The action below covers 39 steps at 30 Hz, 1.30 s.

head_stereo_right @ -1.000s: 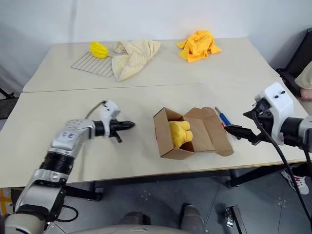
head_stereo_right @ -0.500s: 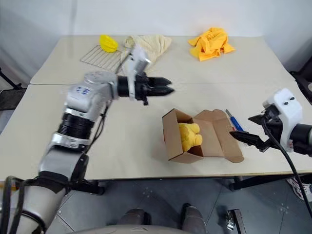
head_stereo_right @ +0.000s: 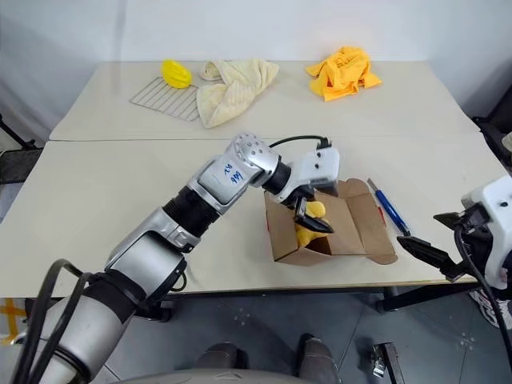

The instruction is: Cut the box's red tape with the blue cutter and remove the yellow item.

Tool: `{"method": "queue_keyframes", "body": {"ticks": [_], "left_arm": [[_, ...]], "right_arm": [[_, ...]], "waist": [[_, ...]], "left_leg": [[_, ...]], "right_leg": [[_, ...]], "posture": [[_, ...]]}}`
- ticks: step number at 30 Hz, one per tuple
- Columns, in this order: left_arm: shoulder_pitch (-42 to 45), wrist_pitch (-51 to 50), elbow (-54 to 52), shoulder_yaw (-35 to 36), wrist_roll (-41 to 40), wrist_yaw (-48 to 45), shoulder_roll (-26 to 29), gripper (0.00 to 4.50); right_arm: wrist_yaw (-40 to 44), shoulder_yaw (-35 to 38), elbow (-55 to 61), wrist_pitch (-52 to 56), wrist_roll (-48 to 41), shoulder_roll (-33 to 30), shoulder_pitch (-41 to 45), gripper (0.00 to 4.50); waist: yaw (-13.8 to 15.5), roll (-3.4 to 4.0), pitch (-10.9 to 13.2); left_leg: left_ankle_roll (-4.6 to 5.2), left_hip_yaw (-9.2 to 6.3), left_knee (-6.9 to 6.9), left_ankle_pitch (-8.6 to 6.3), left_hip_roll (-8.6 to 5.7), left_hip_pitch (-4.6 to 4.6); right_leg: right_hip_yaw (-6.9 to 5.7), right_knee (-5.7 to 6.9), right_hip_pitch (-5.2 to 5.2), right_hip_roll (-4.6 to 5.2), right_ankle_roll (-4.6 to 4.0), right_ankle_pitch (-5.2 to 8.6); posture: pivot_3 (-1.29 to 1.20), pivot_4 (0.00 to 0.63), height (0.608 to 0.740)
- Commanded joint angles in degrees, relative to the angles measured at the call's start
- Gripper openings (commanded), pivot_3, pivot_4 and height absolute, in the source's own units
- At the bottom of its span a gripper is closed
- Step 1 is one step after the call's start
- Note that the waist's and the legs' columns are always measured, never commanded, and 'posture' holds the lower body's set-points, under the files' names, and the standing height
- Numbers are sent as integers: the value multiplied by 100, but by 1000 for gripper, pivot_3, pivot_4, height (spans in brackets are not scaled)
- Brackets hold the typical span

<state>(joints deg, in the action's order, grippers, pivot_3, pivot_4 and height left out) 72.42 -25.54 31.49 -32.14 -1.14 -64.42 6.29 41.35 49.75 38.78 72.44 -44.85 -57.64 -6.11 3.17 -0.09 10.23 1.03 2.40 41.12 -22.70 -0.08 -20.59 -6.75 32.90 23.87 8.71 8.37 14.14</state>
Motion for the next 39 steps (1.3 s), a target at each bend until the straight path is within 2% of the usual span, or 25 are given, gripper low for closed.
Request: {"method": "queue_keyframes", "body": {"ticks": [1,9,15,20,25,32,39], "left_arm": [[-100,353,-81,-214,357,-159,75,4473],[-484,204,-370,-423,1135,63,512,4473],[-701,-38,-636,-481,1390,114,686,4473],[-770,-370,-960,-252,1402,219,836,4473],[-943,-1002,-1515,145,1192,330,1019,4473],[-1215,-1715,-2045,998,651,846,757,4473],[-1508,-2194,-2508,1377,375,1156,954,4473]], "right_arm": [[-114,295,252,53,-87,72,-69,4500],[-220,428,395,126,-162,165,-248,4500],[-181,441,314,2,-195,119,-199,4500],[-122,526,258,-22,-176,38,-211,4500],[-84,525,219,-61,-119,-6,-280,4500],[3,415,34,-167,-82,-175,-271,4500],[93,188,-215,-281,-73,-454,-109,4500]], "waist": [[8,0,0],[24,1,-1],[-25,3,-2],[-35,4,-2],[-47,5,-3],[-2,4,-3],[-12,4,-3]], "left_leg": [[0,-1,1,0,0,0],[5,-4,9,-2,0,7],[9,-1,8,-5,3,34],[14,-11,13,-7,4,43],[14,-10,11,-7,4,45],[14,-7,19,-7,0,37],[14,-2,18,-7,1,37]], "right_leg": [[1,0,0,0,0,0],[3,4,-10,1,0,0],[13,13,-29,0,-1,0],[29,26,-30,0,-2,-1],[37,35,-24,-1,-2,-1],[37,36,-22,1,-2,-1],[35,35,-19,0,-2,-1]], "posture": [[0,150,740],[0,150,740],[0,150,740],[0,150,740],[0,150,740],[0,150,740],[0,150,740]]}}
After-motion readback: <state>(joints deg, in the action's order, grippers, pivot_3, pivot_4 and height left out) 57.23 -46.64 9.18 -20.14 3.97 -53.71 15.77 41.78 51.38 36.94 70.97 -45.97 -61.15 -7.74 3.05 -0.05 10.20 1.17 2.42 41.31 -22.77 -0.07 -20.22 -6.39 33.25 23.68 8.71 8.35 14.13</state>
